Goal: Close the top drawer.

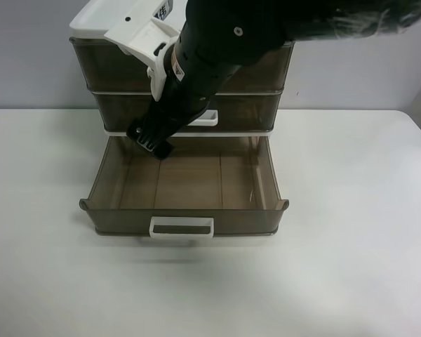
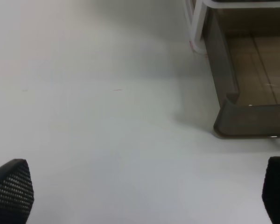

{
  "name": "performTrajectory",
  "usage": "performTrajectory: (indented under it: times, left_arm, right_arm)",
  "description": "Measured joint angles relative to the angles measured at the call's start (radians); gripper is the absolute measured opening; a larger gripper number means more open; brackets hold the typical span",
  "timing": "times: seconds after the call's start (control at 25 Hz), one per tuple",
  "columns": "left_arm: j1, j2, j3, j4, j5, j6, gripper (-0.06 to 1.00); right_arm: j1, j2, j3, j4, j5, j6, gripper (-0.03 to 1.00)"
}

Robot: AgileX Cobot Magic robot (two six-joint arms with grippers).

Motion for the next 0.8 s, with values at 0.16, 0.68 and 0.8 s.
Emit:
performTrajectory:
  times: [0.16, 0.68, 0.8]
  left_arm:
    - [0.000, 0.000, 0.000, 0.000, 0.000, 0.000, 0.99]
    - [0.000, 0.000, 0.000, 0.000, 0.000, 0.000, 0.99]
    - [0.000, 0.000, 0.000, 0.000, 0.000, 0.000, 0.99]
  right_arm:
    - [-0.027, 0.040, -0.054, 0.035, 0.000, -0.028, 0.99]
    - [-0.049, -0.020, -0.089, 0.216, 0.119, -0.186, 0.99]
    - [-0.008, -0.128, -0.094, 0.243, 0.219, -0.188, 0.99]
